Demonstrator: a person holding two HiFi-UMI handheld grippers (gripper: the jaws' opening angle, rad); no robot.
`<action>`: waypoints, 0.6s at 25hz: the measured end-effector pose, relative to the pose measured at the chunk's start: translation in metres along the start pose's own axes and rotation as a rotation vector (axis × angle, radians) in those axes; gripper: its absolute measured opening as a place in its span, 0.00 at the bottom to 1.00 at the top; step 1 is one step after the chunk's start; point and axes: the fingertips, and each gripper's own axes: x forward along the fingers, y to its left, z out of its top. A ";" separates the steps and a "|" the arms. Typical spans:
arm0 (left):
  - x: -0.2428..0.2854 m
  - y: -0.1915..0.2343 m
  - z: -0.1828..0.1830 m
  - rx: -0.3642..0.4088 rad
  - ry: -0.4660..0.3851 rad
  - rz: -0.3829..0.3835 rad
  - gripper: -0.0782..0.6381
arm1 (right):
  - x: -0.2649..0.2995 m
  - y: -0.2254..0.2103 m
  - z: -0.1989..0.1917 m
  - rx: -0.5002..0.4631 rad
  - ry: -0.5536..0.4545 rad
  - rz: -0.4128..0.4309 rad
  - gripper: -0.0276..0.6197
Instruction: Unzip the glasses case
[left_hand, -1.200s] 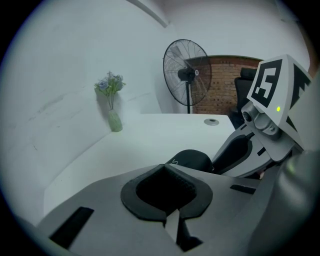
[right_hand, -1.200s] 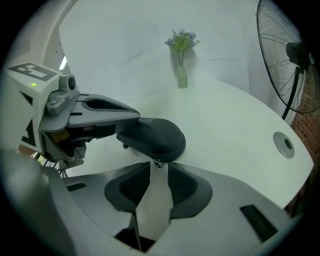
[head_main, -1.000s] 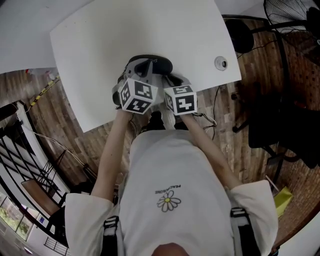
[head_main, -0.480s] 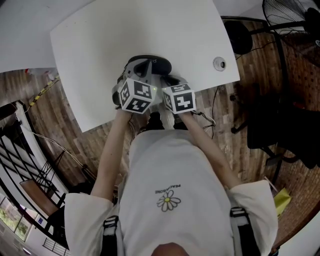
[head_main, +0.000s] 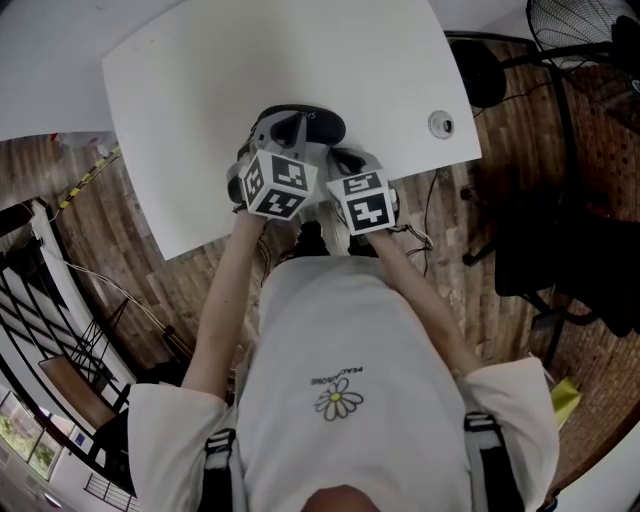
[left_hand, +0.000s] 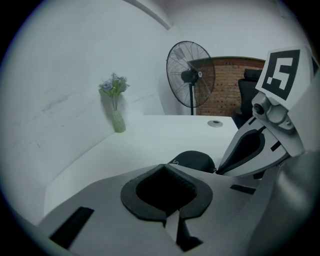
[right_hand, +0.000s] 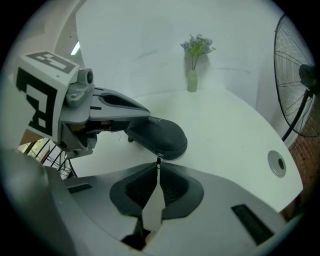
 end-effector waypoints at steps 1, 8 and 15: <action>0.001 0.000 0.001 0.001 -0.003 0.003 0.13 | -0.002 0.000 0.001 0.002 -0.006 0.007 0.07; -0.001 0.000 0.000 0.014 -0.007 0.000 0.13 | -0.002 0.007 0.000 0.268 -0.008 0.169 0.08; -0.005 -0.004 -0.003 0.011 -0.004 0.006 0.13 | 0.011 0.008 0.001 0.128 0.020 -0.021 0.12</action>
